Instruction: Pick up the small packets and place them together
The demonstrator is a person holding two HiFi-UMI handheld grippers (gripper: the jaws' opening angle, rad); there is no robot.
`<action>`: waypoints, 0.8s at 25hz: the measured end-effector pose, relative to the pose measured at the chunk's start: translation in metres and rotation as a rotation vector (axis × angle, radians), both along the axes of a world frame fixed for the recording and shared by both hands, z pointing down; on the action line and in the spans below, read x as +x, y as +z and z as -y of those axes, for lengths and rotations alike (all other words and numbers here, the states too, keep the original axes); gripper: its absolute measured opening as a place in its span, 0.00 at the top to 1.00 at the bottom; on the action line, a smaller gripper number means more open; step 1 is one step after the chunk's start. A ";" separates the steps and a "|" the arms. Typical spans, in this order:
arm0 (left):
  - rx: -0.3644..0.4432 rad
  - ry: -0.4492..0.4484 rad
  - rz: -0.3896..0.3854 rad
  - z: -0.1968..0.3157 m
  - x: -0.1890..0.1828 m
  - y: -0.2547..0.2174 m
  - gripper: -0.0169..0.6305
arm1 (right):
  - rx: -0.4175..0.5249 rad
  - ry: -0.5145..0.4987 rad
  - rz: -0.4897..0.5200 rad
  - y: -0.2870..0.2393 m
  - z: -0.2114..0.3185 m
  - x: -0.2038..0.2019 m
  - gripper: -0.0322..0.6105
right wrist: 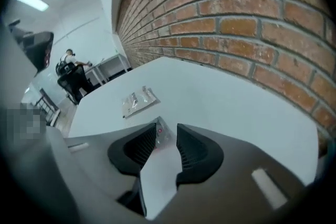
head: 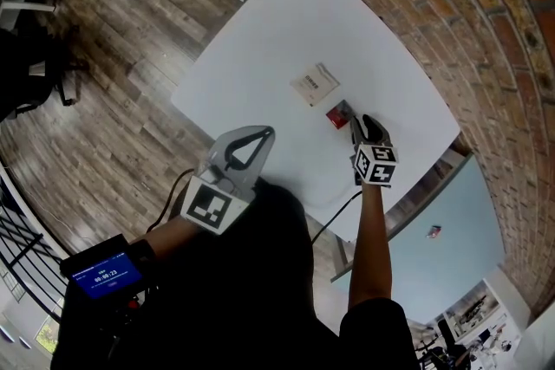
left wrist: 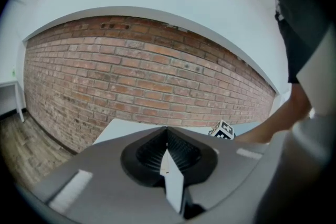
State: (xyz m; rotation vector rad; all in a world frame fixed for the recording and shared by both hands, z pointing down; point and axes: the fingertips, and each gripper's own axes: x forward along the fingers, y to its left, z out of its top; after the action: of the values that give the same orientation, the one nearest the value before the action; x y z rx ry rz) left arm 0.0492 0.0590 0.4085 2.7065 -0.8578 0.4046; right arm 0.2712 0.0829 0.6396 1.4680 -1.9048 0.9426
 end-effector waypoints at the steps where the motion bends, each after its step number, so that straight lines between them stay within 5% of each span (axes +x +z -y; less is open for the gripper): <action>1: 0.018 0.024 0.005 -0.003 0.004 -0.003 0.97 | 0.014 -0.054 -0.042 -0.002 0.000 -0.004 0.75; 7: -0.020 0.024 -0.025 -0.007 0.007 -0.002 0.97 | -0.007 -0.290 -0.190 0.008 -0.005 -0.040 0.67; 20: -0.035 -0.010 -0.024 -0.003 -0.007 -0.002 0.97 | -0.066 -0.342 -0.211 0.031 0.000 -0.050 0.69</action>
State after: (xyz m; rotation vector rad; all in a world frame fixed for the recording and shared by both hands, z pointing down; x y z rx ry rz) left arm 0.0422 0.0620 0.4070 2.6690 -0.8492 0.3802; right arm 0.2213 0.0829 0.6702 1.1073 -1.8699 0.6583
